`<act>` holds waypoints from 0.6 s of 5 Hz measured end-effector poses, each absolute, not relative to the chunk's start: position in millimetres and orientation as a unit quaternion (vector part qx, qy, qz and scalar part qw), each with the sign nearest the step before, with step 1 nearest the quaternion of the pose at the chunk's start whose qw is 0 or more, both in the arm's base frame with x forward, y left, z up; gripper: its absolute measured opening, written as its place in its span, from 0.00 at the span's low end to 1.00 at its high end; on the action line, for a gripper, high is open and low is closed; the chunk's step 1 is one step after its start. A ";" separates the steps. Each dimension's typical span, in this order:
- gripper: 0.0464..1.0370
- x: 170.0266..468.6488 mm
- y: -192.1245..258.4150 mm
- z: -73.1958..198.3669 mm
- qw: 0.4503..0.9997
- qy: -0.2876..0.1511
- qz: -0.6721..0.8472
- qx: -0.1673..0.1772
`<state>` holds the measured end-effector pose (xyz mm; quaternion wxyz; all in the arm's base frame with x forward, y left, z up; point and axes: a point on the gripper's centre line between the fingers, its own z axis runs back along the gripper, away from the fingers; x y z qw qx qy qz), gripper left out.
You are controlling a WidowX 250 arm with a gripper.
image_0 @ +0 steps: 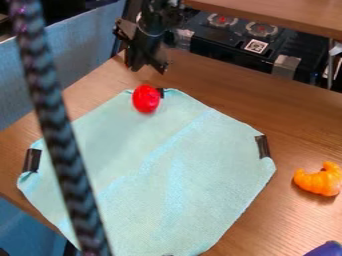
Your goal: Get the red figure from the top left
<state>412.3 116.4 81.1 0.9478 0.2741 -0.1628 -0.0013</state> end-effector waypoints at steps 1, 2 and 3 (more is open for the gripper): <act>0.41 403.3 113.0 84.7 0.950 -0.168 -0.017 0.261; 0.70 393.7 115.6 97.9 0.955 -0.180 -0.021 0.234; 0.95 381.9 109.5 95.7 0.975 -0.160 -0.072 0.134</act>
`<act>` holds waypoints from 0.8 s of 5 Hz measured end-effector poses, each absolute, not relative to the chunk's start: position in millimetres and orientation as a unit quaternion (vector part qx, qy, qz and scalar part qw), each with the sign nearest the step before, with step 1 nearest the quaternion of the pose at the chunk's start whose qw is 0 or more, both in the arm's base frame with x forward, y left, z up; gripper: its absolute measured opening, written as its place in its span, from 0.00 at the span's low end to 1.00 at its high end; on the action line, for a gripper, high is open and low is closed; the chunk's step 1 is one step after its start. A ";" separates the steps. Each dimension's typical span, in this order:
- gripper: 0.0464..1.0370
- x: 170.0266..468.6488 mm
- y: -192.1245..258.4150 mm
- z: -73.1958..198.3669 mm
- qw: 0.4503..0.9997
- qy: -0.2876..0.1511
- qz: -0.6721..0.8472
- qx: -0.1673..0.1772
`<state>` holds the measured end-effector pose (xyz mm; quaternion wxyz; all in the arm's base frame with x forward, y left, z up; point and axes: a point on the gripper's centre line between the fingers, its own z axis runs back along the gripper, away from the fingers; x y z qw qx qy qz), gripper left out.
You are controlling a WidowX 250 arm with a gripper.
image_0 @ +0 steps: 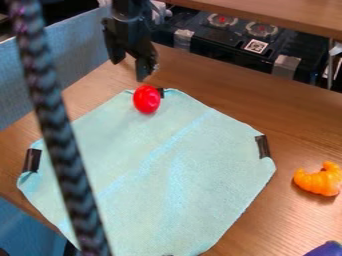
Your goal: Get the red figure from the top left
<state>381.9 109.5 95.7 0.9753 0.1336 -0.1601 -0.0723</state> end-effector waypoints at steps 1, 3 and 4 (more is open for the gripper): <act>0.96 383.3 108.0 103.7 0.981 -0.160 -0.086 0.072; 0.96 387.6 110.5 81.8 0.988 -0.131 -0.077 0.005; 0.96 389.2 102.7 72.1 0.990 -0.118 -0.081 0.004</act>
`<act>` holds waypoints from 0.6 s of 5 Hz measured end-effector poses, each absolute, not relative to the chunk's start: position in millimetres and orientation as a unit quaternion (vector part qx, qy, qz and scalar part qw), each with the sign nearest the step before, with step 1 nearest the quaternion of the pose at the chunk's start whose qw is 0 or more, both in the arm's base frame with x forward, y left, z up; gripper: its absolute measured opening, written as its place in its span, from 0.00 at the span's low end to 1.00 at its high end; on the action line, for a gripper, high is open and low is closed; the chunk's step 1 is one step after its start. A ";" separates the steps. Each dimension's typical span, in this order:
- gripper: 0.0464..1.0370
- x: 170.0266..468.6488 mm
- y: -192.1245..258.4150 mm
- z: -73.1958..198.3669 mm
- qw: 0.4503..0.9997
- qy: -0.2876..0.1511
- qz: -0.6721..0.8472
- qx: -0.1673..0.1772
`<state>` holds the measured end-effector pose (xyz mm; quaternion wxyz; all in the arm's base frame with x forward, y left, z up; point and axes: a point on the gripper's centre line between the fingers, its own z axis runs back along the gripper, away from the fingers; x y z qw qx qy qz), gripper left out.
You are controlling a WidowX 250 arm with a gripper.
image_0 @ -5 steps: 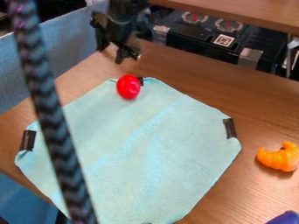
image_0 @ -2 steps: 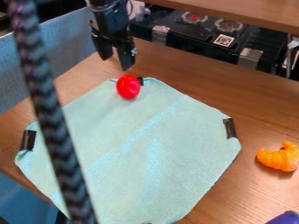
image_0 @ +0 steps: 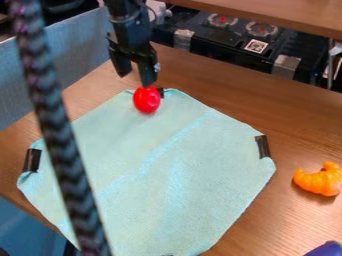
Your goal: Get the red figure from the top left
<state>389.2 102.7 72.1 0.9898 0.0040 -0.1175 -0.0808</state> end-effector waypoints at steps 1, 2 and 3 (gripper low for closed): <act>0.96 389.9 97.4 65.9 0.991 -0.110 -0.081 0.000; 0.96 389.4 98.5 58.3 0.992 -0.102 -0.074 0.001; 0.96 392.6 97.9 50.4 0.993 -0.094 -0.073 0.007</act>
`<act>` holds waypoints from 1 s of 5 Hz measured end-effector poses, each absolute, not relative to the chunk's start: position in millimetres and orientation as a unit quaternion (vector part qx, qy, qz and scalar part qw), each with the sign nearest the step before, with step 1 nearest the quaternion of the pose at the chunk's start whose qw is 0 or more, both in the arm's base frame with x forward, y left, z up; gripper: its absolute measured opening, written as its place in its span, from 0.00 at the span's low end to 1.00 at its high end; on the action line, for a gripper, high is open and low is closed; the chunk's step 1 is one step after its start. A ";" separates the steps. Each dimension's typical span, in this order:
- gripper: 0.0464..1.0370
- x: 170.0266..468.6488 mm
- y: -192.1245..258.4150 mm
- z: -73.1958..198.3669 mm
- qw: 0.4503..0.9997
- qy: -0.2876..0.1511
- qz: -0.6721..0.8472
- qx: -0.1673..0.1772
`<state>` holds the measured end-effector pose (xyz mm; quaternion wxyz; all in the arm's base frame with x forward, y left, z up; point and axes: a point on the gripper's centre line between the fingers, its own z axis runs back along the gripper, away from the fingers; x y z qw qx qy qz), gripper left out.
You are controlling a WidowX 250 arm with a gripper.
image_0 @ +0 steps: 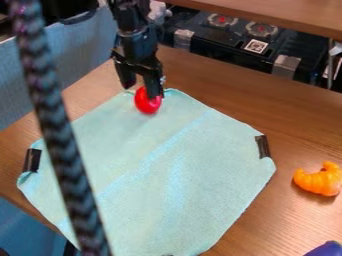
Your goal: Get the red figure from the top left
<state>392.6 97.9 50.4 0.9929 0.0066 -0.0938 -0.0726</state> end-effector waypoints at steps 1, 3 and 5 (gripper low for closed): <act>0.92 396.5 96.7 45.4 0.994 -0.088 -0.071 0.009; 0.72 398.2 96.5 43.0 0.994 -0.084 -0.068 0.005; 0.72 414.4 113.7 71.8 0.992 -0.123 -0.034 -0.019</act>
